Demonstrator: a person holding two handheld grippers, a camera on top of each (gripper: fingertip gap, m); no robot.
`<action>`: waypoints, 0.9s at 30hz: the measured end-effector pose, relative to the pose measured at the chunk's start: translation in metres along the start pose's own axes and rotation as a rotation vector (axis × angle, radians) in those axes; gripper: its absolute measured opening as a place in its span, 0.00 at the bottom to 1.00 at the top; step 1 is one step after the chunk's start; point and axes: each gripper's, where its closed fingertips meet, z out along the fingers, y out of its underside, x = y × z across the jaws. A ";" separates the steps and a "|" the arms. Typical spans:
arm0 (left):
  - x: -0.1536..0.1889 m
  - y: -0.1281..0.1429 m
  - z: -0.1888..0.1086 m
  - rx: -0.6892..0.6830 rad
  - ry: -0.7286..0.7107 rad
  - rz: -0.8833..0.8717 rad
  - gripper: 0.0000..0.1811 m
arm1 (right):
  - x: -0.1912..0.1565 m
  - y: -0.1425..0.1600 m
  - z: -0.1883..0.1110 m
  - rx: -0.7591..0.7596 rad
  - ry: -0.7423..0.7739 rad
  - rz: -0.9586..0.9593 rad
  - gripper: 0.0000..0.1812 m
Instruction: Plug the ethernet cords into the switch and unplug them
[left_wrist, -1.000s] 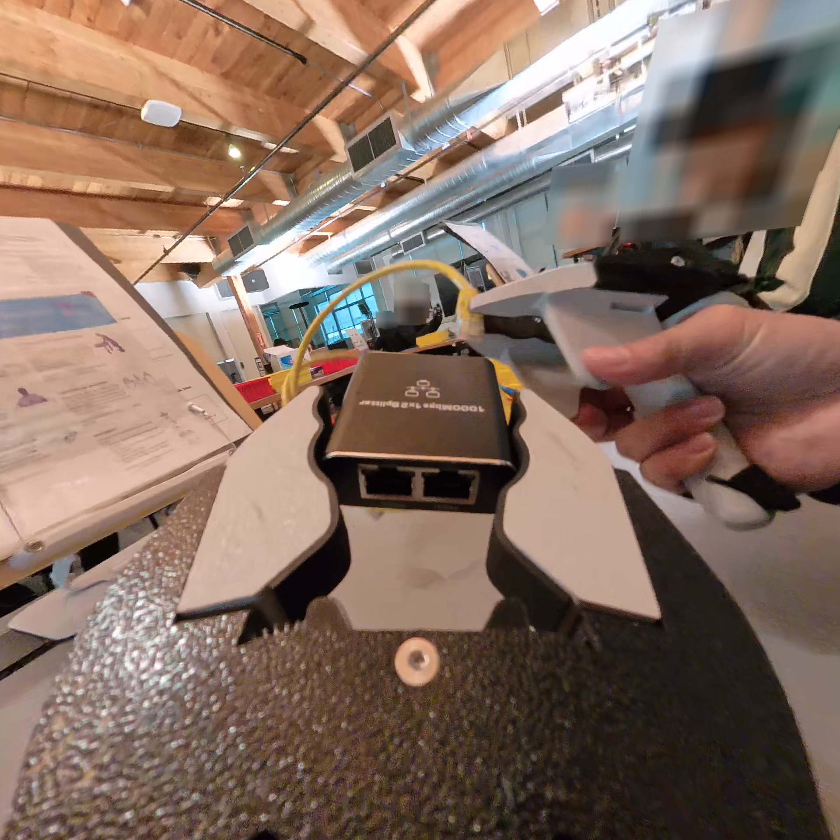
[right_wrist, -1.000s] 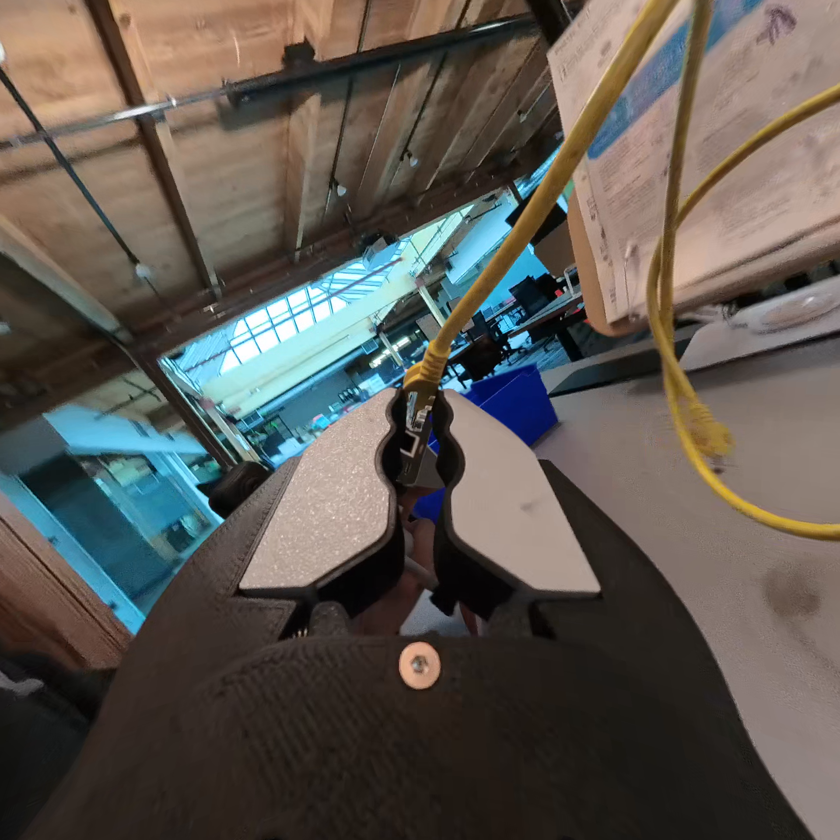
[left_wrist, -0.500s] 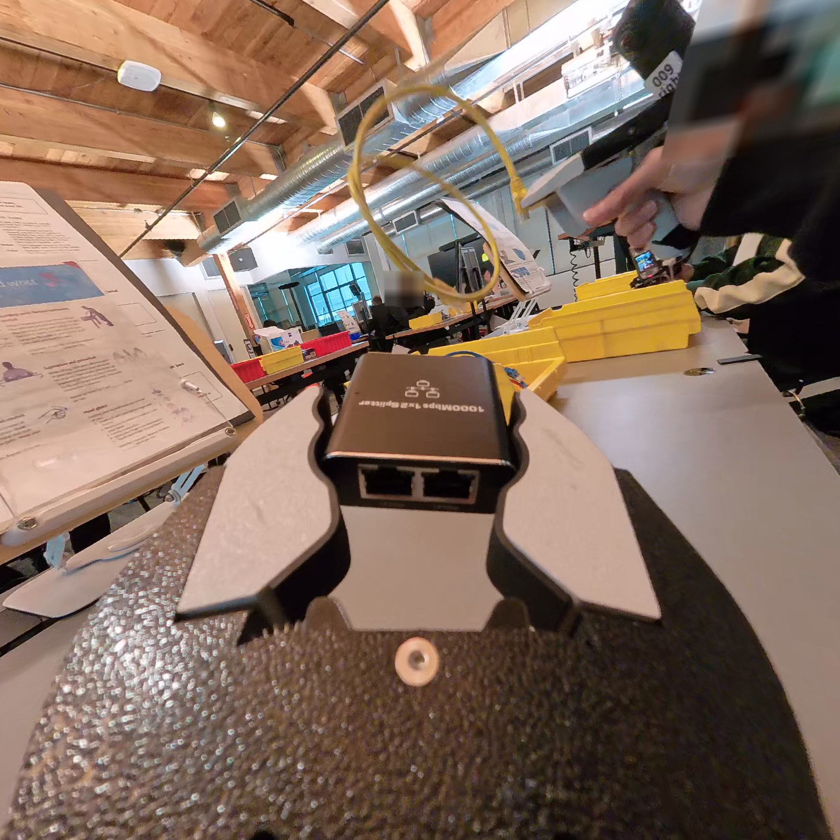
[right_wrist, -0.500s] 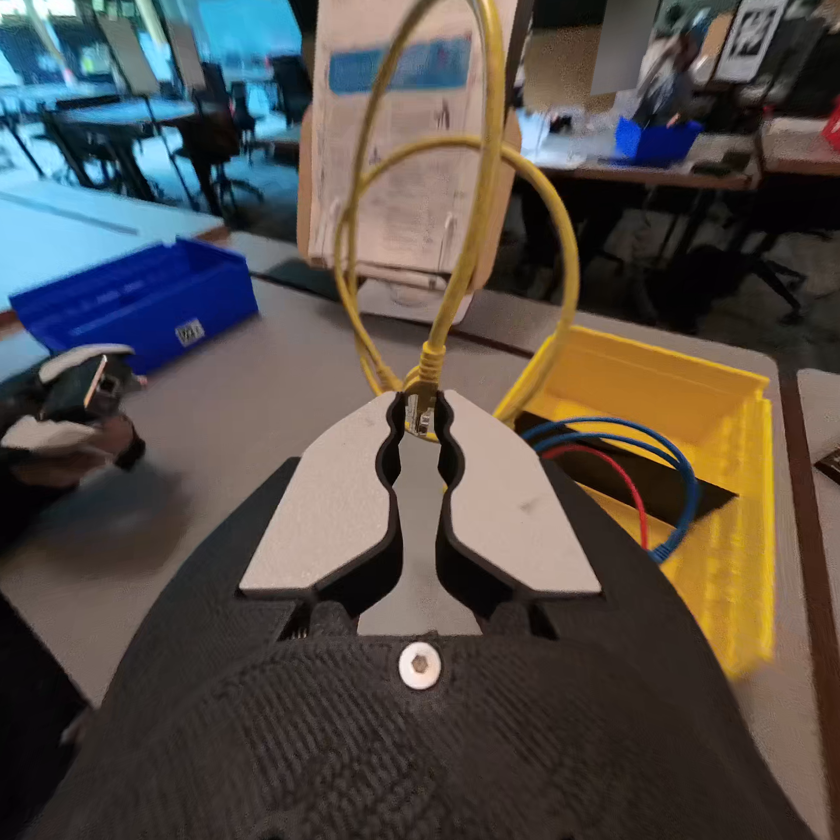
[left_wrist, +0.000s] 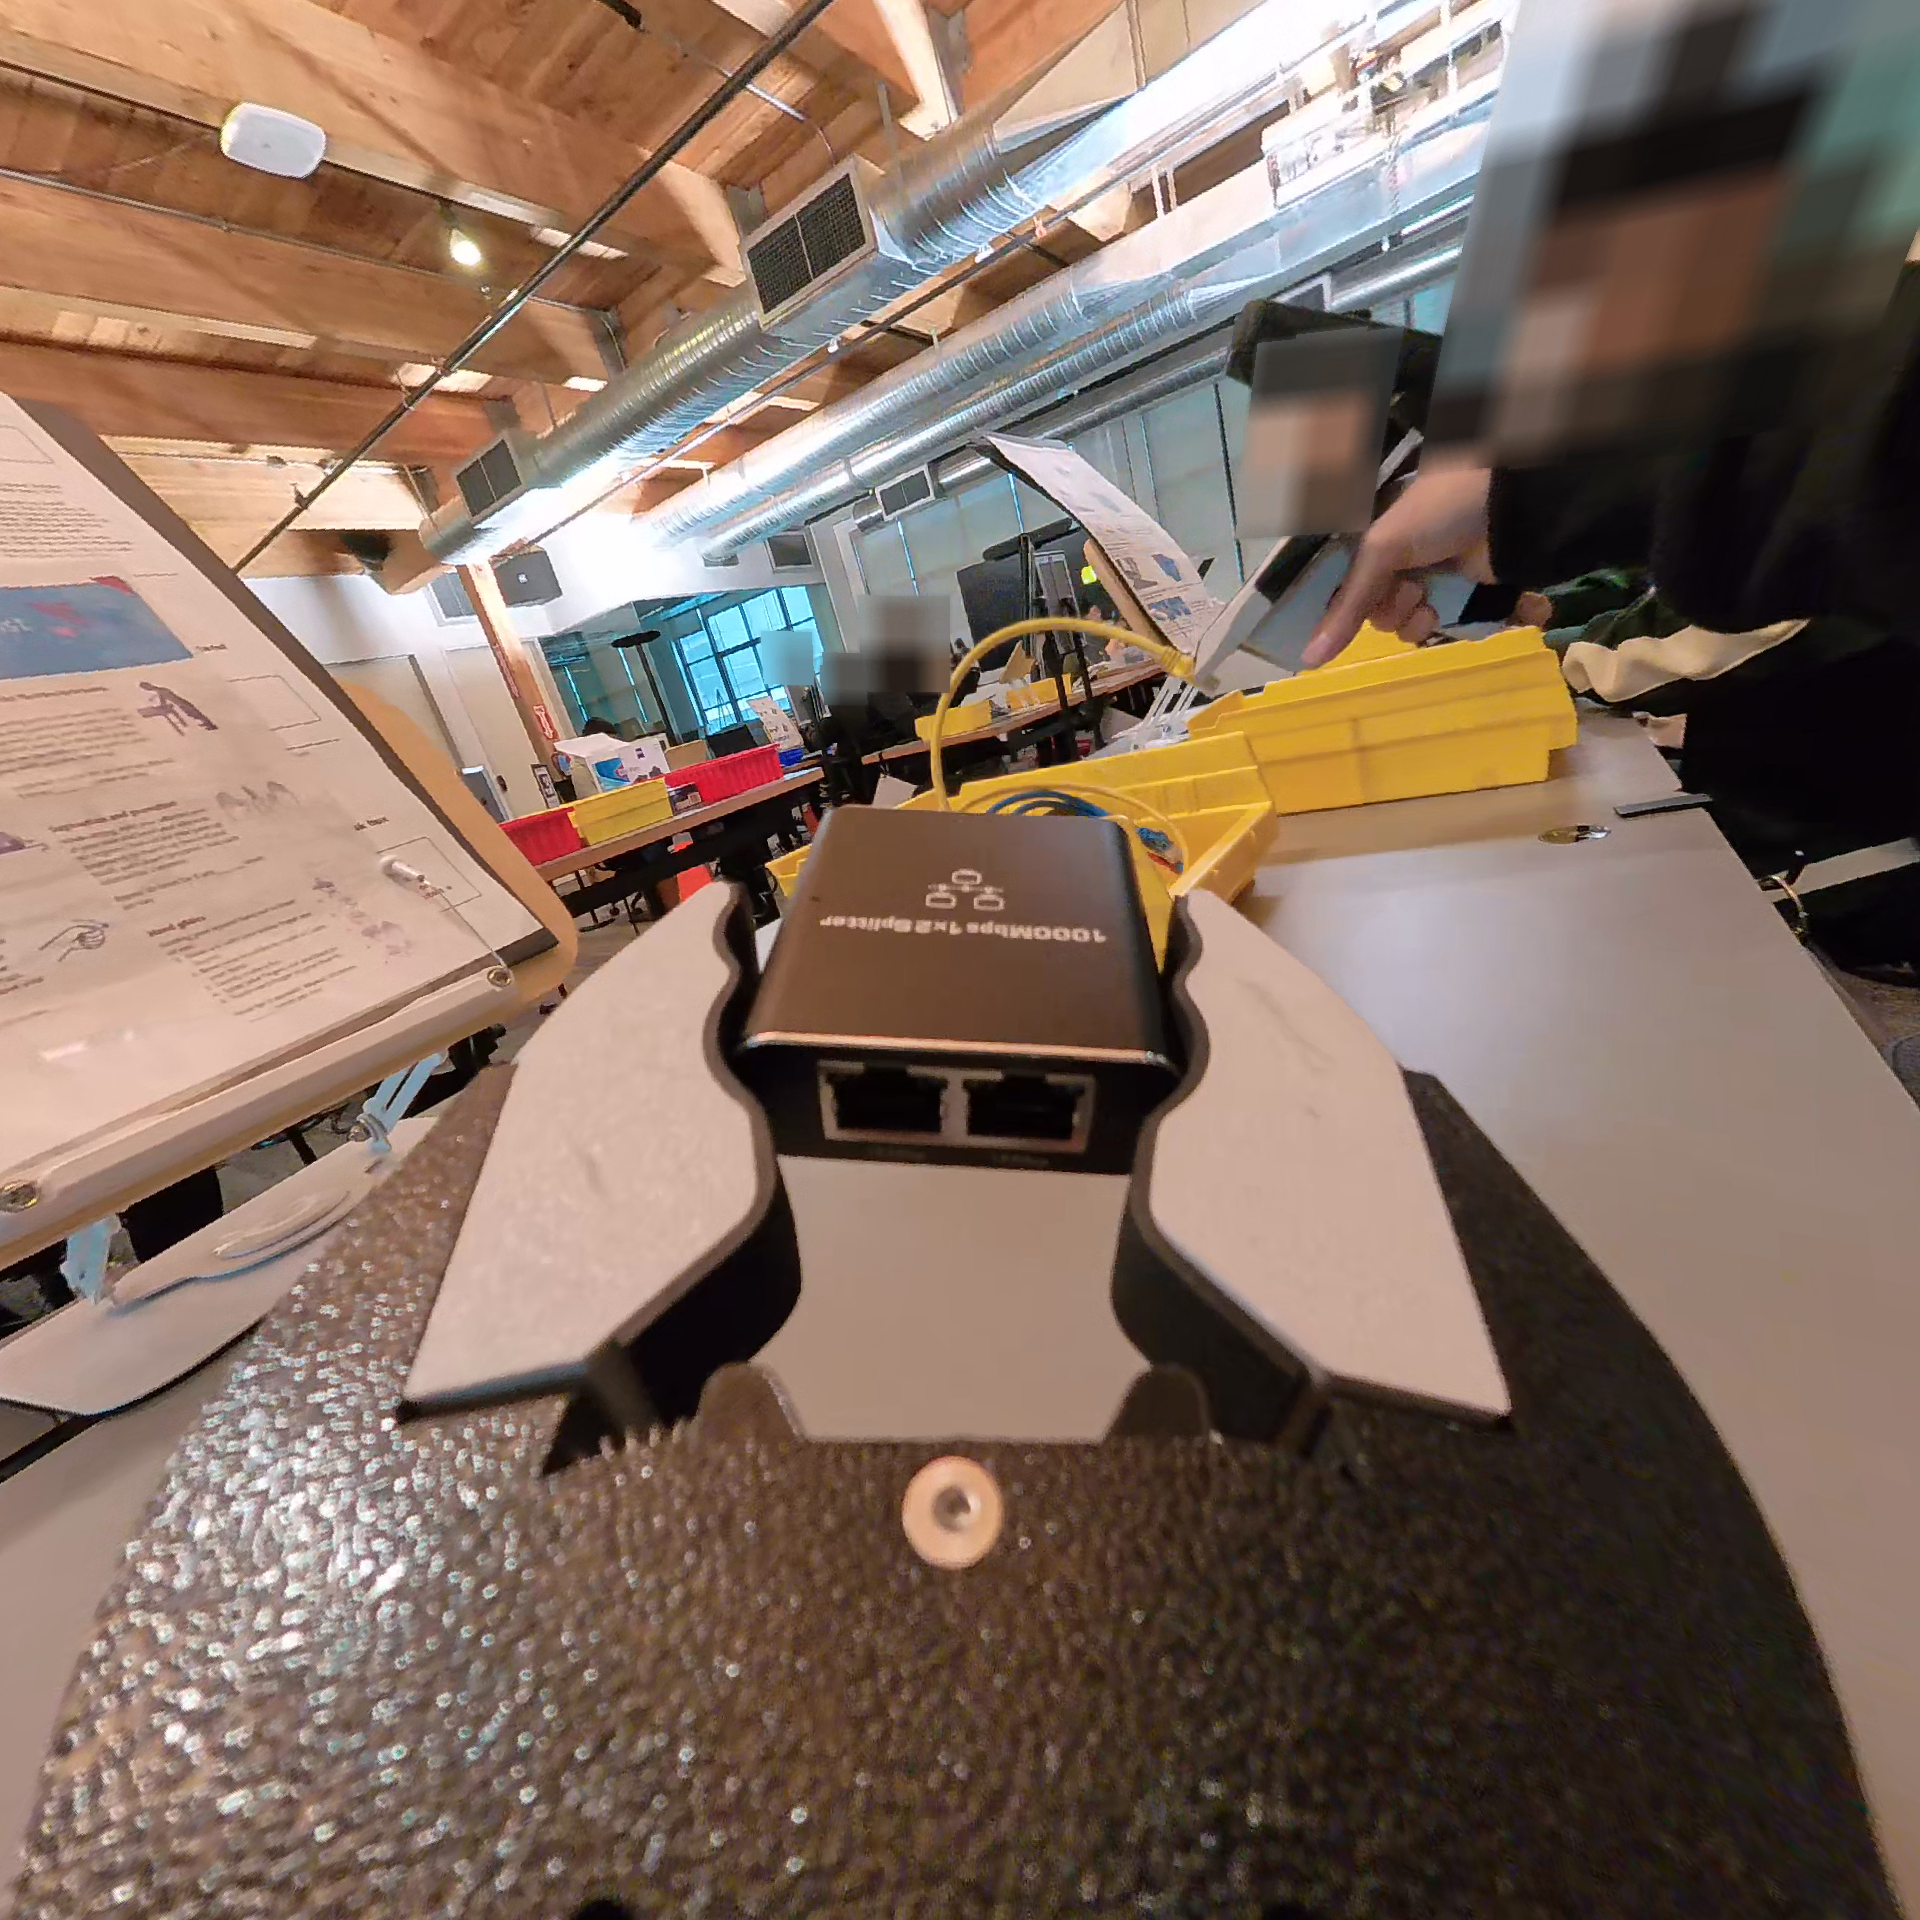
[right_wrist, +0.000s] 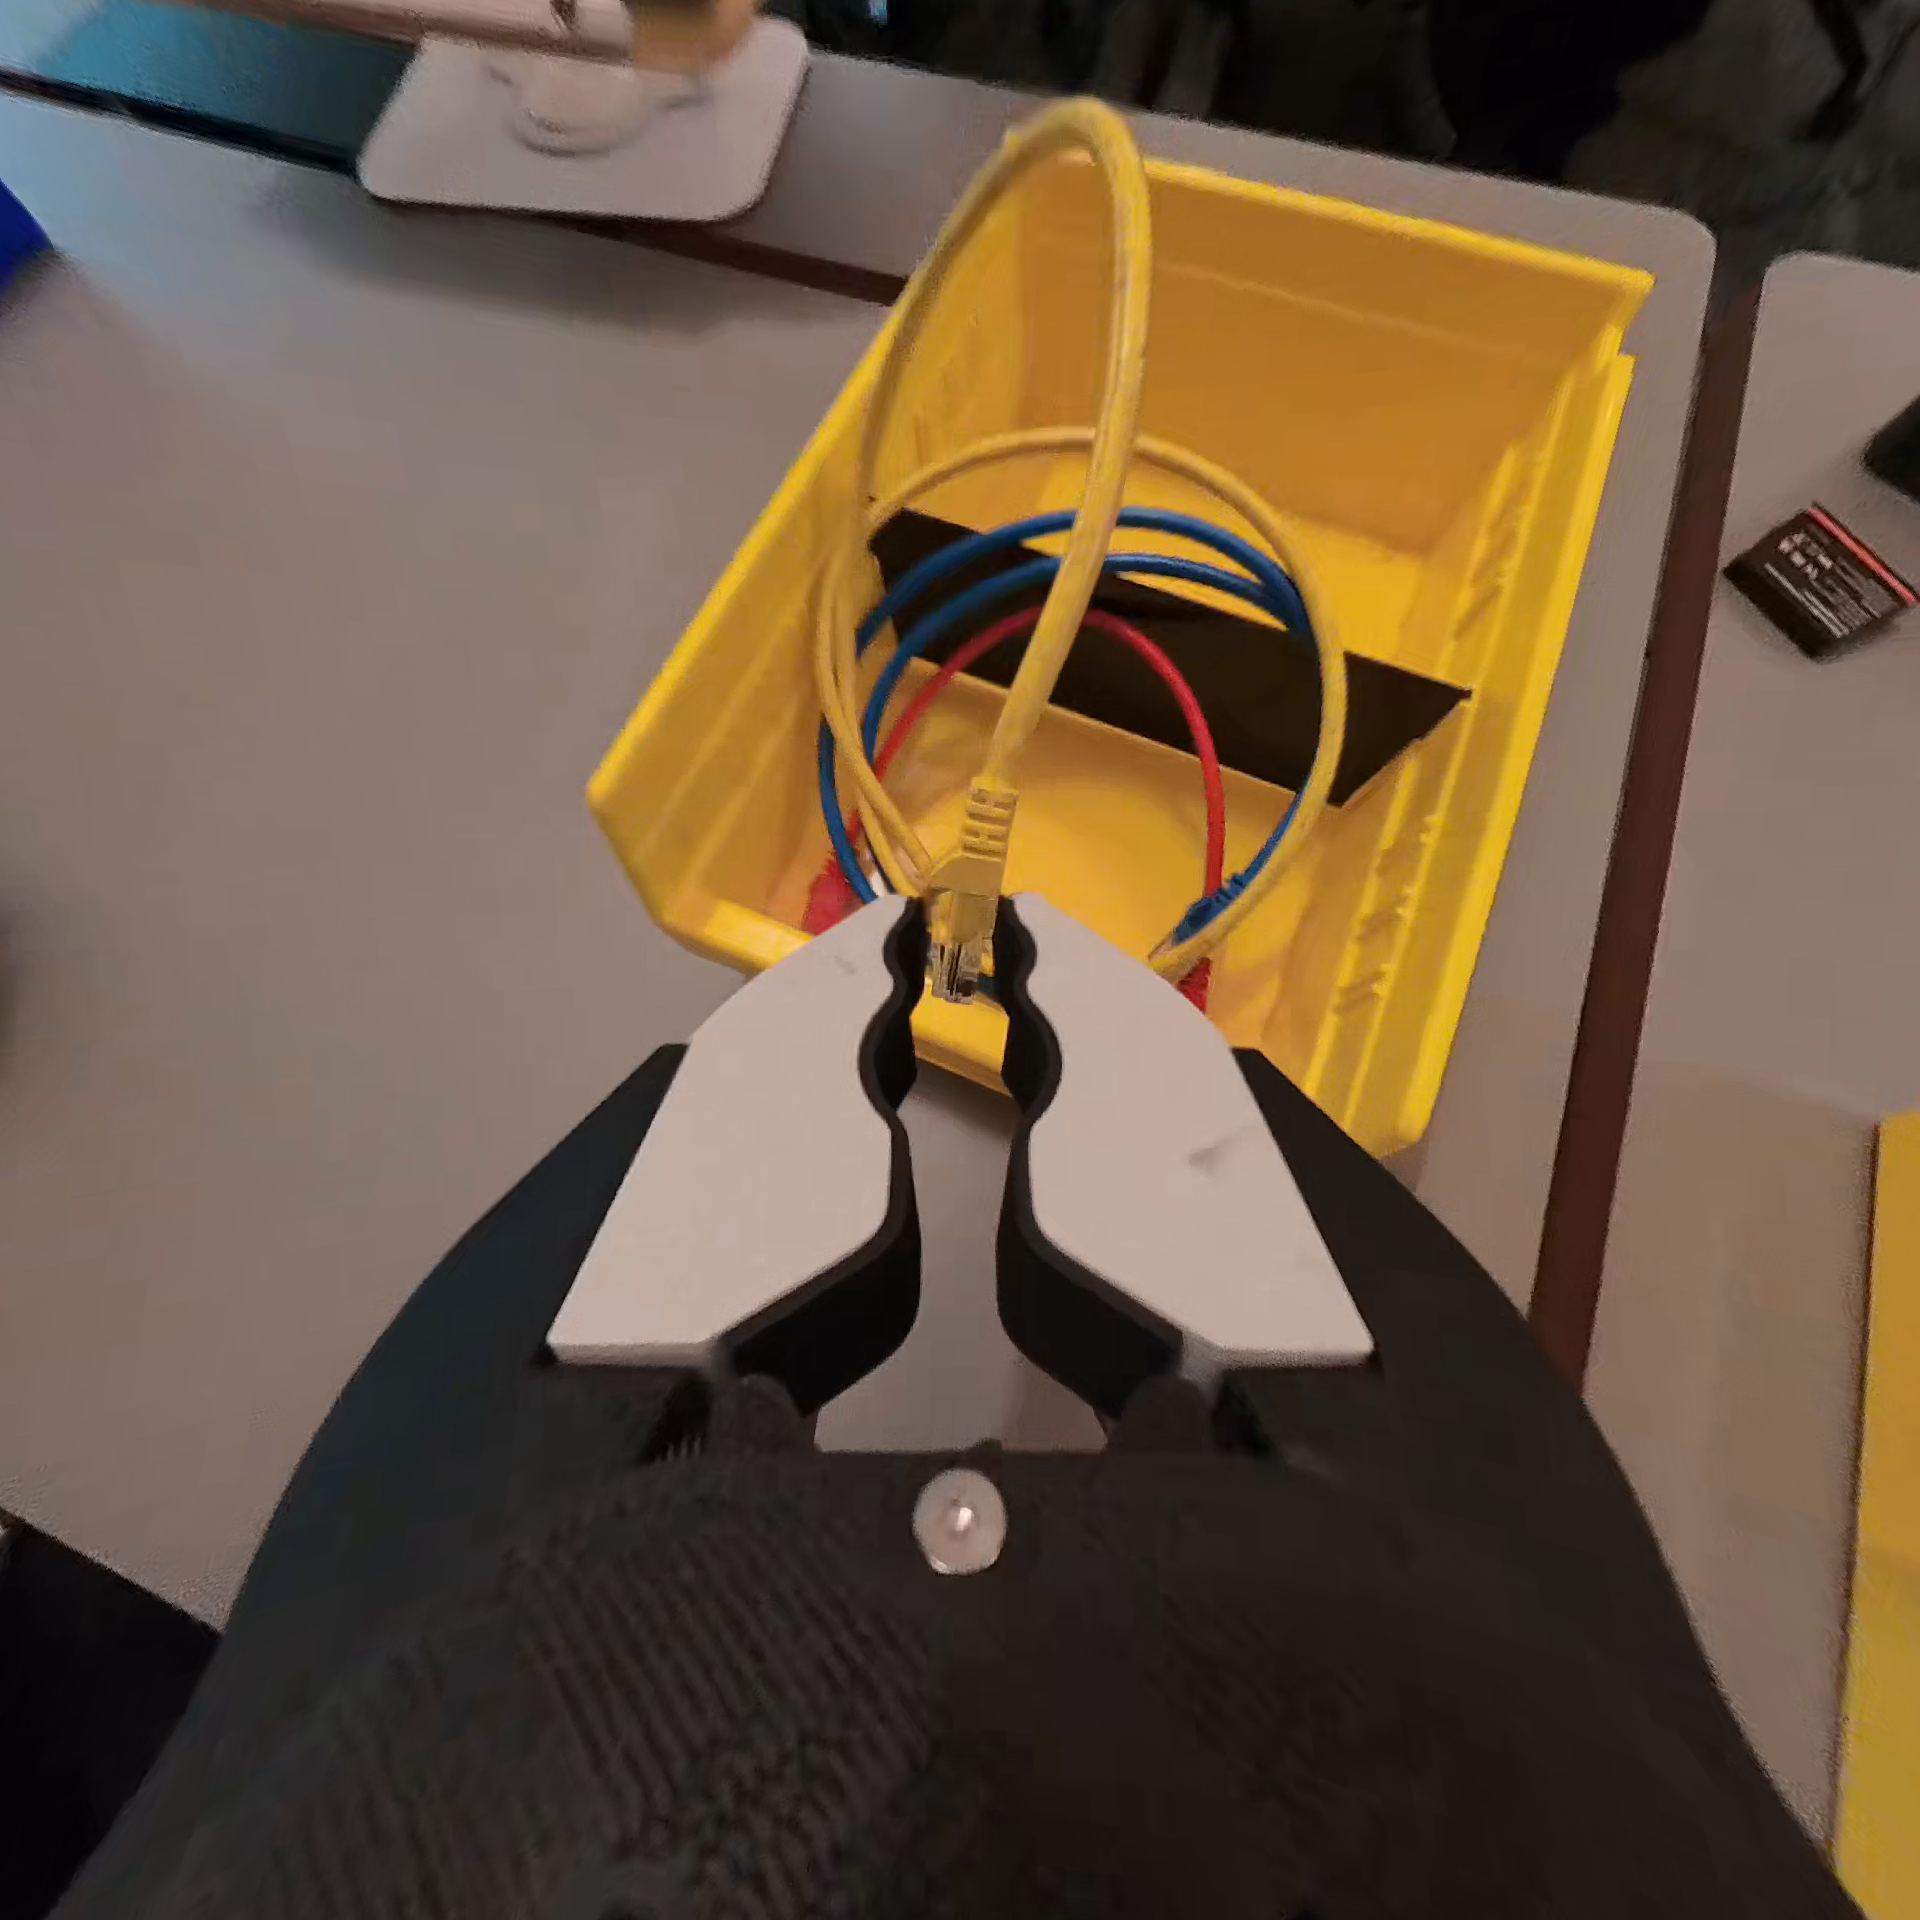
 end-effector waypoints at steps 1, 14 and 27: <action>0.000 0.000 0.000 0.000 -0.002 0.001 0.41 | 0.004 0.003 0.004 -0.032 0.019 -0.011 0.07; 0.002 0.003 0.000 -0.006 0.021 -0.014 0.41 | 0.061 0.052 0.051 -0.412 0.356 -0.106 0.31; 0.021 0.000 0.002 0.015 0.114 0.020 0.41 | -0.315 -0.001 0.034 -0.143 -0.978 0.049 0.50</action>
